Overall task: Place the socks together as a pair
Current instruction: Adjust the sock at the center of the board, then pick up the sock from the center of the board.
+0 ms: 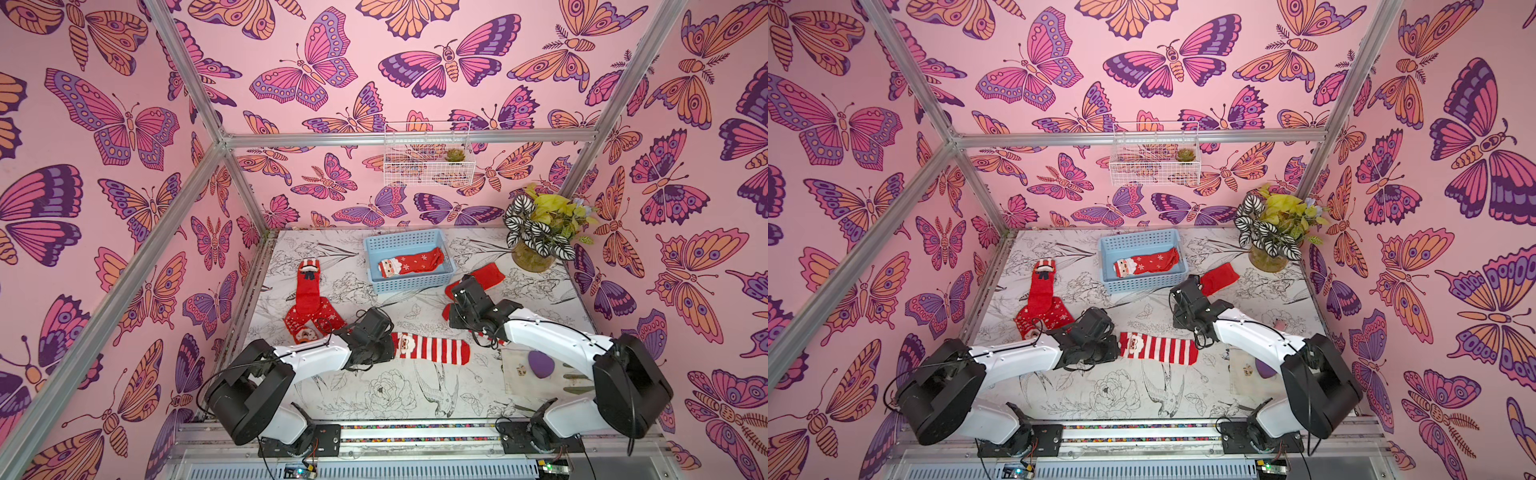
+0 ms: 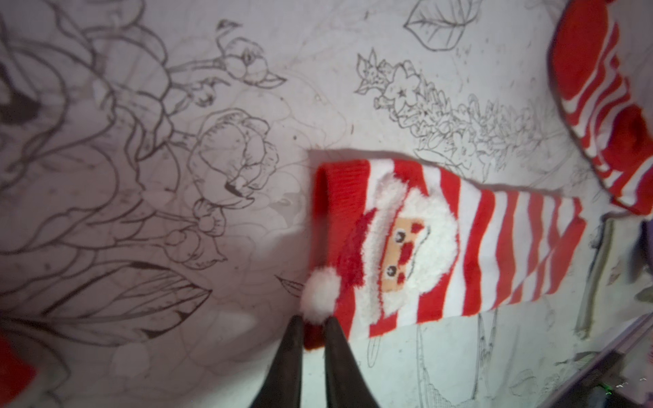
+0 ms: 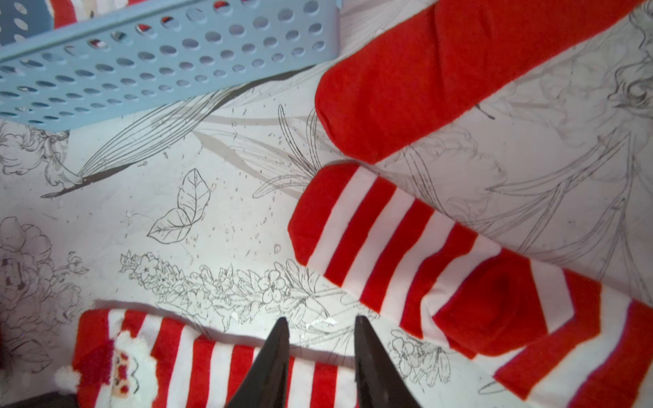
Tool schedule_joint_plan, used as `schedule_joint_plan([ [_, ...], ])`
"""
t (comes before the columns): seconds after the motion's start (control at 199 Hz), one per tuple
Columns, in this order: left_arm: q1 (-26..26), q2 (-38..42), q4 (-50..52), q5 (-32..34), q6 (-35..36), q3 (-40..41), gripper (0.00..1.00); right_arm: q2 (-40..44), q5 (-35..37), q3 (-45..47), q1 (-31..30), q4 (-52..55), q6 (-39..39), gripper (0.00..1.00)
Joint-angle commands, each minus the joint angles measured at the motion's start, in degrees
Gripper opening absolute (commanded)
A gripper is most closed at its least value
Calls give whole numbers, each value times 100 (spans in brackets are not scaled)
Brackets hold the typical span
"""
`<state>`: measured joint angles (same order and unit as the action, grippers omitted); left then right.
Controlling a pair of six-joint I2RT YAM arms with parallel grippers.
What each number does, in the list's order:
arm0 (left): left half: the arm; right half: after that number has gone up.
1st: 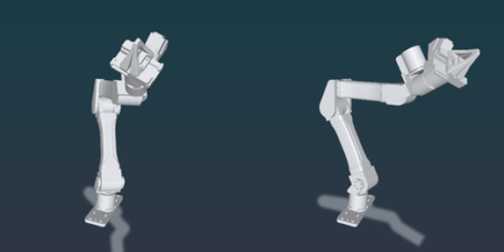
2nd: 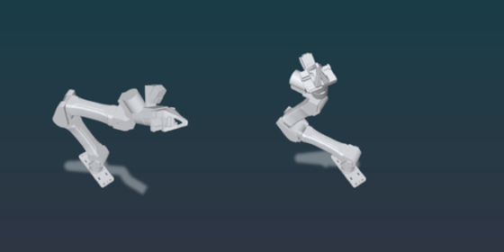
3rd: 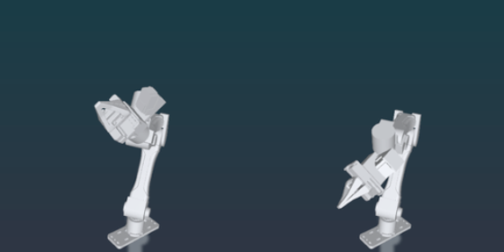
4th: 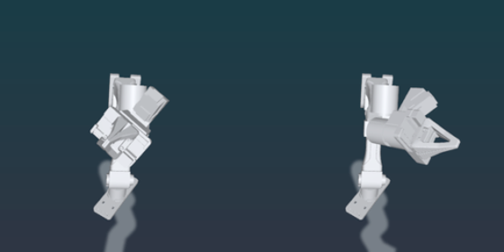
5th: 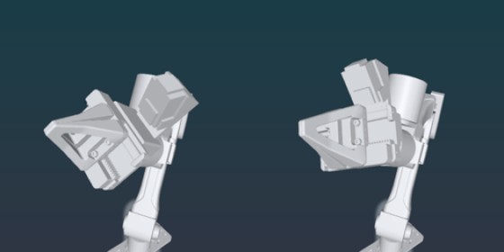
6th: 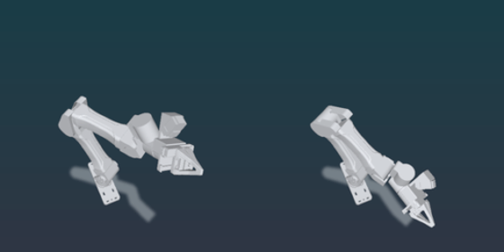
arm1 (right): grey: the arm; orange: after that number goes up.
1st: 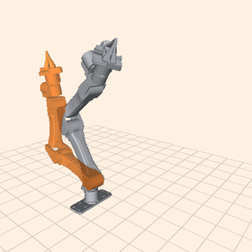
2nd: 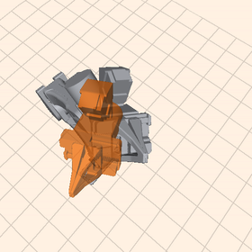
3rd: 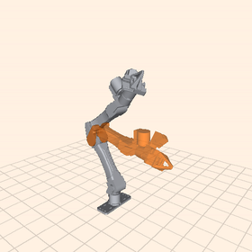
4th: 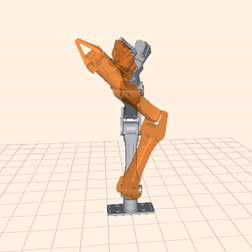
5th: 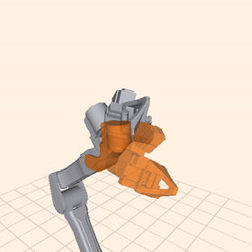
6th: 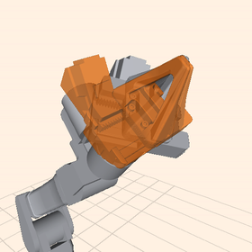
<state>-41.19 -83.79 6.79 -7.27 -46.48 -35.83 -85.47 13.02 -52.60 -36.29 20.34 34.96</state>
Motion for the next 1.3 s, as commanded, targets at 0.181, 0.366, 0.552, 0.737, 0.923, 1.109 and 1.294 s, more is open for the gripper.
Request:
schedule_joint_plan([
  [0.181, -37, 470, -11, -11, -103, 481, 6, -955, 504, -769, 32, 194, -375, 39],
  [0.366, -56, 794, 47, -213, -89, 582, 30, -1555, 514, -1186, 34, 234, -358, 39],
  [0.552, -82, 1294, 446, 65, -160, 552, 43, -1874, 671, -1339, 34, 190, -293, 36],
  [0.737, -86, 1823, 986, 332, -109, 472, 47, -2110, 607, -1419, 35, 169, -197, 36],
  [0.923, -83, 2364, 1217, 453, -151, 503, 59, -2312, 479, -1392, 18, 119, -77, 33],
  [1.109, -82, 2797, 1395, 507, -243, 595, 60, -2402, 481, -1326, 21, 161, -5, 29],
  [1.294, -82, 3173, 1609, 604, -265, 628, 58, -2480, 365, -1330, -92, 137, 135, 20],
])
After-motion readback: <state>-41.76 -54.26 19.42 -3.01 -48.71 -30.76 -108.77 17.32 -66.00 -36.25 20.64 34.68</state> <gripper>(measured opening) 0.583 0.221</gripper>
